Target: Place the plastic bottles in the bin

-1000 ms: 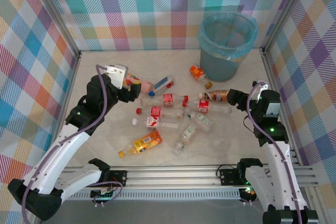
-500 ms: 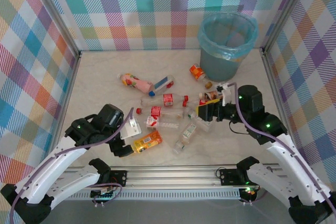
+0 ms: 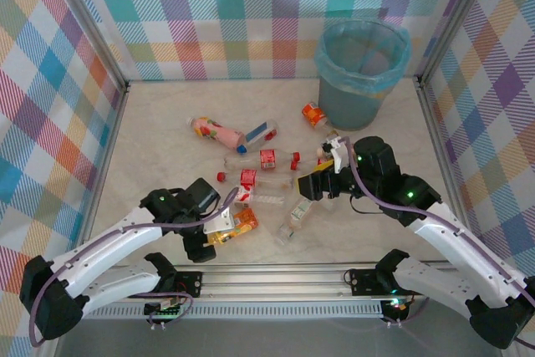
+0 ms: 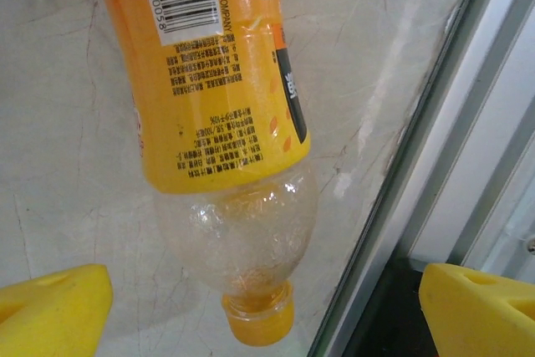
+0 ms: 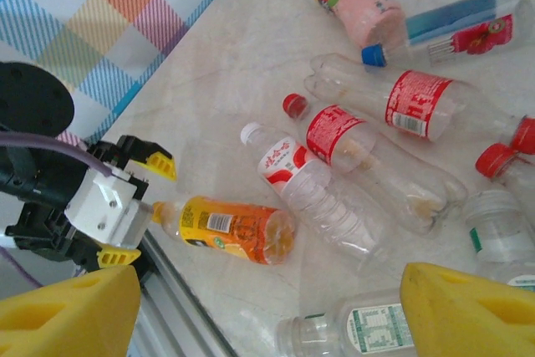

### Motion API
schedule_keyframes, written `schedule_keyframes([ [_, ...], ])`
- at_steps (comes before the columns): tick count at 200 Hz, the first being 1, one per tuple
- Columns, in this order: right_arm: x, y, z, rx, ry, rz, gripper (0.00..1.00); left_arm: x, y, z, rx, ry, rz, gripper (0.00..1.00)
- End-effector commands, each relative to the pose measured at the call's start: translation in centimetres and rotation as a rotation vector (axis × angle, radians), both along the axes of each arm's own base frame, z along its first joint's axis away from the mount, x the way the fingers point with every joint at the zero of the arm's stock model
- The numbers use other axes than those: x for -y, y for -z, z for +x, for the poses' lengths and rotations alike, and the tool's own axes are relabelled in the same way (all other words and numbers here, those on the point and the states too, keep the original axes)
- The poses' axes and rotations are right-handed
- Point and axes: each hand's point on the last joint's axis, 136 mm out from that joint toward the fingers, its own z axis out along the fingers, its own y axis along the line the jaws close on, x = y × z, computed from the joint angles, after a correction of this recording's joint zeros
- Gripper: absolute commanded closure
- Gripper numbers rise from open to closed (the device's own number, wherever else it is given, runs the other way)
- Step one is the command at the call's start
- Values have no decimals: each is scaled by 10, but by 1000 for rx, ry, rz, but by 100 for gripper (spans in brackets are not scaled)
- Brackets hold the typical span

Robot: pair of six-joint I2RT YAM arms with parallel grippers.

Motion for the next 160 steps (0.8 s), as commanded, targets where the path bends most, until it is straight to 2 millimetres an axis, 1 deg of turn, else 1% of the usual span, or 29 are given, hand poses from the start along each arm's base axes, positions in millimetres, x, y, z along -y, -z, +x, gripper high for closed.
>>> schedule_keyframes([
  [1, 2, -24, 5, 104, 15, 22, 17, 2, 8, 10, 23, -25, 42, 5],
  [28, 5, -30, 6, 135, 21, 27, 16, -1, 21, 15, 5, -26, 138, 6],
  [56, 8, -36, 5, 167, 25, 26, 14, 0, 28, 18, 12, -14, 152, 7],
  [100, 11, -34, 7, 194, 33, 2, 12, 1, 36, 17, -11, -12, 165, 11],
  [132, 11, -33, 7, 197, 33, -1, 11, 1, 42, 22, -2, -12, 199, 9],
  [160, 13, -29, 9, 194, 45, -11, 11, 5, 47, 25, 0, -18, 197, 10],
])
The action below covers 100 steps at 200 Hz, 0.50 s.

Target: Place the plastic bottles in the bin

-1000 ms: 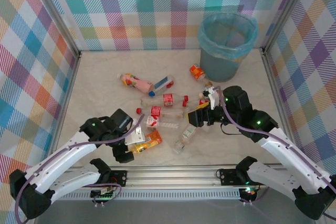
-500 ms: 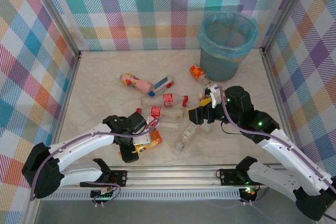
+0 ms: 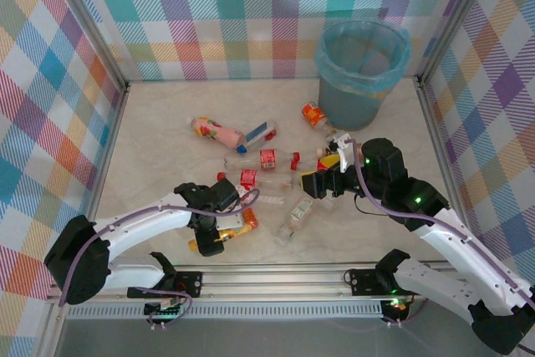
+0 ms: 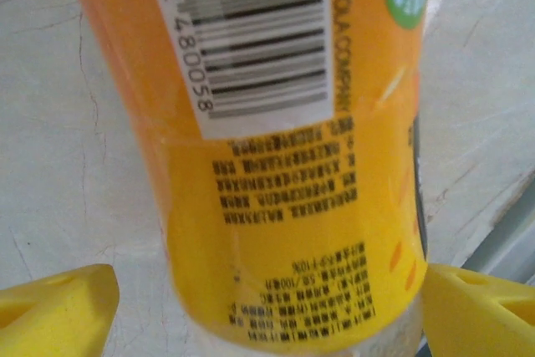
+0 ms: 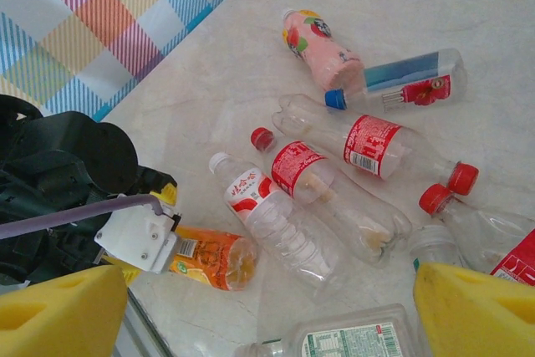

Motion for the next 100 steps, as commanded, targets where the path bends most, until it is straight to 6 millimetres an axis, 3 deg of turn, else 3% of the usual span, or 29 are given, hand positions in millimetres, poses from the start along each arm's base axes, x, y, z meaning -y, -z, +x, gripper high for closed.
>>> schedule_keyframes([
  [1, 0, -15, 2, 62, 1, 17, 11, 2, 6, 0, 5, -3, 9, 10],
  [64, 5, -16, 3, 78, 26, 11, 11, 8, 9, -11, -30, 22, -16, 20],
  [100, 7, -18, 3, 87, 32, 12, 11, 9, -3, -10, -1, 28, -43, 33],
])
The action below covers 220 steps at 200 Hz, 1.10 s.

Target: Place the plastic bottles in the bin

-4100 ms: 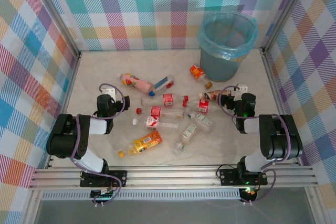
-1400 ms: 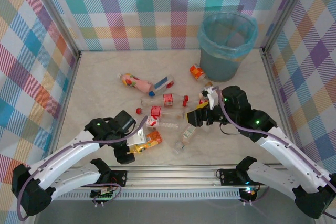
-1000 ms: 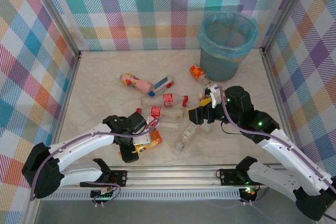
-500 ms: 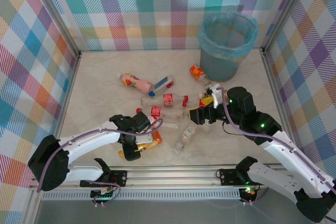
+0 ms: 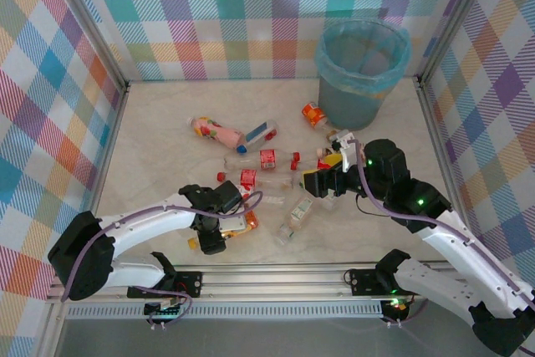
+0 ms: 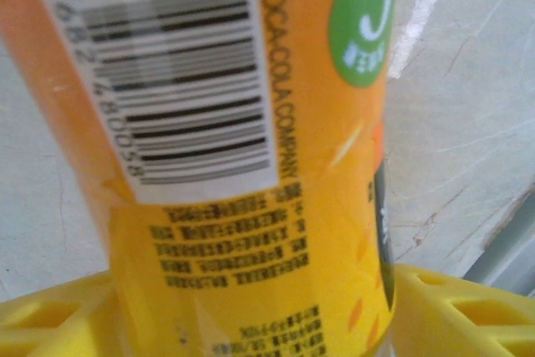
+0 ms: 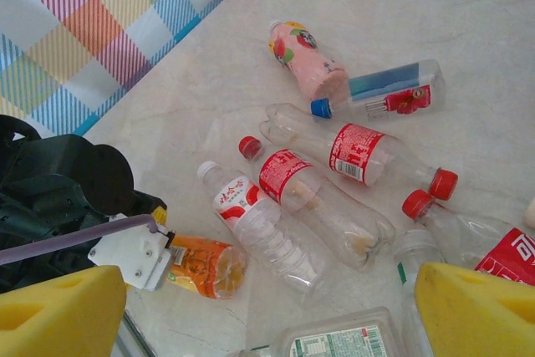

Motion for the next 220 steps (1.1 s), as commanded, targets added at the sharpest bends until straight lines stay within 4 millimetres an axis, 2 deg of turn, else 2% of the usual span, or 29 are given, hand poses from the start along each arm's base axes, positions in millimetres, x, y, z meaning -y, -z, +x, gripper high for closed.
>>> schedule_keyframes([
  [1, 1, -14, 0, 60, -1, 15, 11, 3, -9, -5, 12, 19, -33, 33],
  [39, 4, -20, -1, 78, 5, 24, 12, 2, -35, -3, 85, 8, -97, 43],
  [66, 5, -35, -4, 104, 2, 47, 13, 6, -66, 0, 157, -15, -185, 45],
  [80, 4, -47, -6, 122, -13, 63, 14, 13, -91, 5, 220, -37, -271, 46],
  [103, -2, -71, -11, 151, -56, 99, 14, 35, -149, 15, 355, -71, -517, 47],
  [126, -15, -95, -16, 156, -132, 143, 14, 57, -204, 21, 448, -77, -754, 48],
  [143, -29, -111, -23, 147, -223, 180, 14, 71, -232, 26, 485, -78, -873, 47],
  [165, -49, -122, -30, 136, -342, 237, 12, 88, -248, 27, 457, -66, -959, 47],
  [188, -66, -130, -38, 107, -459, 312, 11, 106, -253, 25, 398, -53, -1018, 49],
  [220, -79, -124, -30, 57, -474, 310, 10, 118, -259, 24, 358, -49, -1083, 51],
])
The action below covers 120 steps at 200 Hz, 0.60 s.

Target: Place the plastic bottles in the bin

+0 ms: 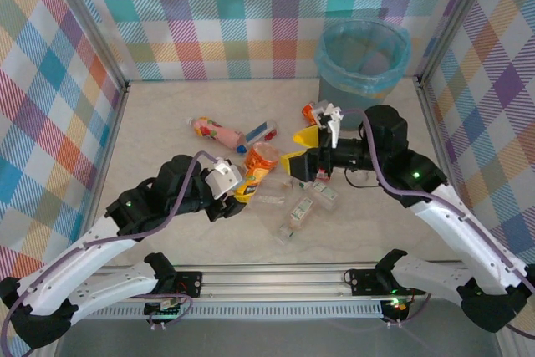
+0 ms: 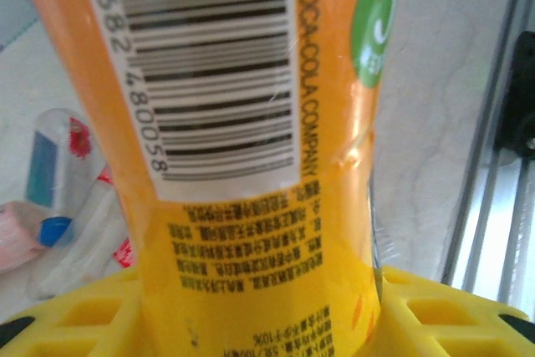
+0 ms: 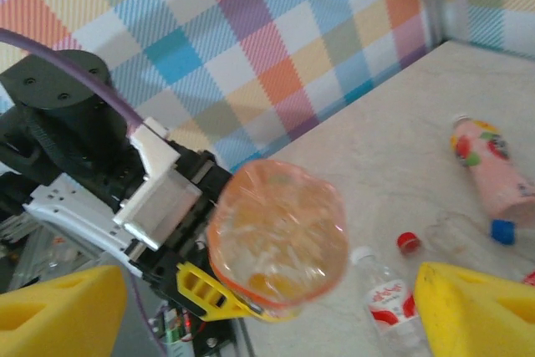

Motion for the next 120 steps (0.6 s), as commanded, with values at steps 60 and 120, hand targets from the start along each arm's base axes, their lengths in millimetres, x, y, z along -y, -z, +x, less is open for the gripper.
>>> schedule_keyframes([
  [60, -30, -4, -9, -19, -111, -10, 8, 25, -36, -10, 7, 85, -182, 51],
  [120, -41, 0, 4, -5, -67, -74, 19, 32, -34, -10, -7, 112, -178, 51],
])
